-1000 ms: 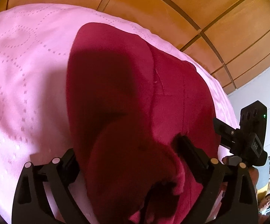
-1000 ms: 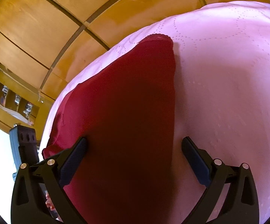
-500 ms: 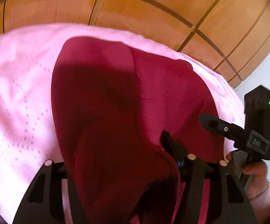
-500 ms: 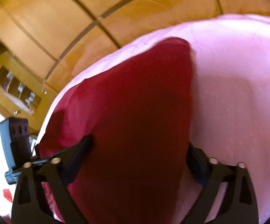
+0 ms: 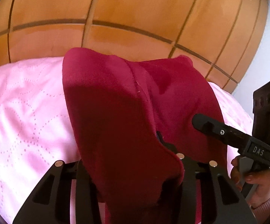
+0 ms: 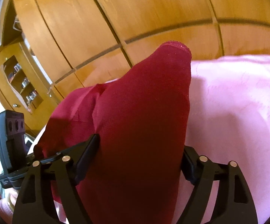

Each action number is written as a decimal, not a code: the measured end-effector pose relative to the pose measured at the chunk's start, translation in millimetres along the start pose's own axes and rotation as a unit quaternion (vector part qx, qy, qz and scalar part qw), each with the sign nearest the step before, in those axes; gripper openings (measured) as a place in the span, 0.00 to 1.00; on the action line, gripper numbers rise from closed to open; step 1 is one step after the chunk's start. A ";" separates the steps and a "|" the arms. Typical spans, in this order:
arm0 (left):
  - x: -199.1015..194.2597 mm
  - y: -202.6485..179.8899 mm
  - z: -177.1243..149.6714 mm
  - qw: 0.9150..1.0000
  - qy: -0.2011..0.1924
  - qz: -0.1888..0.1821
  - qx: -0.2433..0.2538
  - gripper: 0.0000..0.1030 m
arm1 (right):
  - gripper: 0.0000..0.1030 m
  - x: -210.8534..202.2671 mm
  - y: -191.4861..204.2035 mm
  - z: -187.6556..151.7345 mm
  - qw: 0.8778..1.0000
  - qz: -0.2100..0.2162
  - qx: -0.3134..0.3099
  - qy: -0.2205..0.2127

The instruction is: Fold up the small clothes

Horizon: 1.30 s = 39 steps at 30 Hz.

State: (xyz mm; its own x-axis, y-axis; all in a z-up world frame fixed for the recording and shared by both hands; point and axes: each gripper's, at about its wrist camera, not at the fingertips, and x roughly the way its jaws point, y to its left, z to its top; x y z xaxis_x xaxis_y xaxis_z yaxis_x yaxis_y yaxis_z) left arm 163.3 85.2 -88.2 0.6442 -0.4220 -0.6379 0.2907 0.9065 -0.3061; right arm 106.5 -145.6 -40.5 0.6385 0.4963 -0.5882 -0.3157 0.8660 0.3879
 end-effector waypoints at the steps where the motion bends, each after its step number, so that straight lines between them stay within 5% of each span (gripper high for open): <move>1: -4.1 -5.4 -0.8 1.000 -0.003 -0.006 0.002 0.38 | 0.74 -6.5 0.5 -0.2 1.000 -0.002 -0.001 -0.005; 12: -8.8 -72.4 6.0 0.997 -0.015 -0.057 0.043 0.38 | 0.74 -83.0 -27.5 2.6 0.997 -0.033 0.014 -0.072; 24: 65.9 -160.0 32.4 0.991 0.008 -0.074 0.109 0.38 | 0.74 -117.6 -119.0 3.7 0.988 -0.095 0.045 -0.117; 34: 140.0 -192.0 63.2 0.991 0.025 -0.053 0.123 0.42 | 0.74 -91.1 -180.4 30.3 0.981 -0.142 0.042 -0.127; 39: 181.9 -184.9 52.5 0.989 0.062 -0.015 0.134 0.59 | 0.74 -54.2 -223.1 28.3 0.975 -0.200 0.073 -0.062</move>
State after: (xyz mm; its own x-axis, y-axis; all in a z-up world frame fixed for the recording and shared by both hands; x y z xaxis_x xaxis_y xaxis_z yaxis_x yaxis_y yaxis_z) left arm 263.8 -158.6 -110.6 0.5453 -0.4311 -0.7189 0.4953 0.8576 -0.1385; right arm 162.1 -367.5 -75.0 0.7723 0.1015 -0.6271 0.0736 0.9662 0.2470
